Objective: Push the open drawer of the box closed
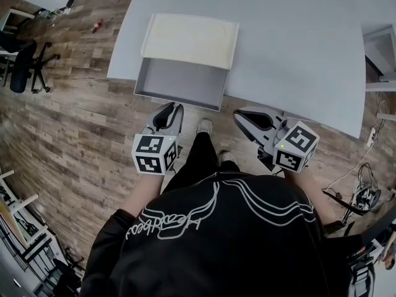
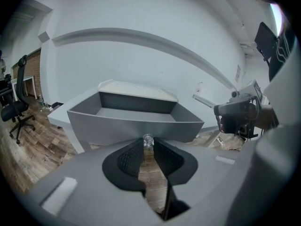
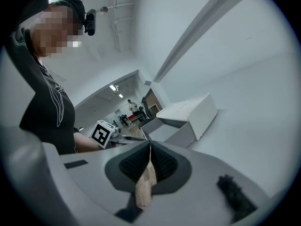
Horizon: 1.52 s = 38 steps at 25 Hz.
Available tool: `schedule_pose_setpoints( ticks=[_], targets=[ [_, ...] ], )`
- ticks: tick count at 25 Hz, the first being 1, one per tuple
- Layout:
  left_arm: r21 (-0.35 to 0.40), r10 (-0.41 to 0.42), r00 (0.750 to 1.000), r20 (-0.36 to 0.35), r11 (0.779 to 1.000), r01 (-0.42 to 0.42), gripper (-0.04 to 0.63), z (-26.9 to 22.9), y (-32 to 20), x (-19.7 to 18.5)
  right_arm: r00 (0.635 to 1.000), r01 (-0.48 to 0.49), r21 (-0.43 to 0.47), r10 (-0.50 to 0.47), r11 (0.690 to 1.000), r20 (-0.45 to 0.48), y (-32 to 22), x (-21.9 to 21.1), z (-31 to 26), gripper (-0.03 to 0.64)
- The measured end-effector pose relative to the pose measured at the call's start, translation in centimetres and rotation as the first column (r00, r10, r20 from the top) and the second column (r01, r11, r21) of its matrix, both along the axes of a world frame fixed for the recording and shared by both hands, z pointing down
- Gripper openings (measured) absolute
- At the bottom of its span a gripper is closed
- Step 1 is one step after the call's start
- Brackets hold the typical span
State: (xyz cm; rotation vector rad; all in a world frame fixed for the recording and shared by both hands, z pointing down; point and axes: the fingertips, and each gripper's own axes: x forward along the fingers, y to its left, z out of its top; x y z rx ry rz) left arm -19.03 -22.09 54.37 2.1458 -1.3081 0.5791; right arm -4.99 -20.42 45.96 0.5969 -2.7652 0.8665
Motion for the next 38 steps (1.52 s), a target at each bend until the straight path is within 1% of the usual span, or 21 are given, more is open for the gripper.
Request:
schedule_pose_setpoints(
  ticks=[8,13,22,27,32,34,36,38],
  targets=[
    [-0.027,0.026,1.0,-0.003,0.999,-0.026,0.074,0.1,-2.3,0.1,0.999,-0.033,-0.006,0.033,0.999,0.008,-0.6,0.3,0.3,0.009],
    [-0.015,0.043,0.999,0.006,0.999,-0.043,0.075,0.4,-4.9,0.6,0.998,-0.058,-0.006,0.058,0.998,0.0,-1.3,1.0,0.2,0.009],
    [0.0,0.06,0.998,0.011,0.998,-0.06,0.075,0.6,-9.2,1.1,0.991,-0.133,-0.002,0.133,0.991,-0.001,-3.1,2.8,0.2,0.009],
    [-0.005,0.05,0.999,0.011,0.999,-0.05,0.075,0.7,-9.9,1.4,0.988,-0.157,-0.001,0.157,0.988,-0.002,-2.9,4.0,0.5,0.009],
    [0.014,0.051,0.998,0.025,0.999,-0.052,0.081,1.1,-9.9,1.7,0.988,-0.157,0.01,0.157,0.988,-0.003,-2.0,4.9,0.2,0.009],
    [0.017,0.026,1.0,0.001,1.0,-0.026,0.104,0.9,-9.9,1.7,0.99,-0.144,0.029,0.144,0.989,-0.004,-2.0,5.2,-0.4,0.009],
    [0.003,-0.004,0.999,-0.044,1.0,0.004,0.14,0.5,-9.4,1.7,0.992,-0.124,0.049,0.124,0.991,0.003,-1.7,5.3,-1.4,0.009],
    [-0.001,-0.021,0.997,-0.076,1.0,0.021,0.147,-0.4,-8.3,1.9,0.995,-0.103,0.07,0.102,0.992,0.015,-1.3,5.3,-2.5,0.009]
  ],
)
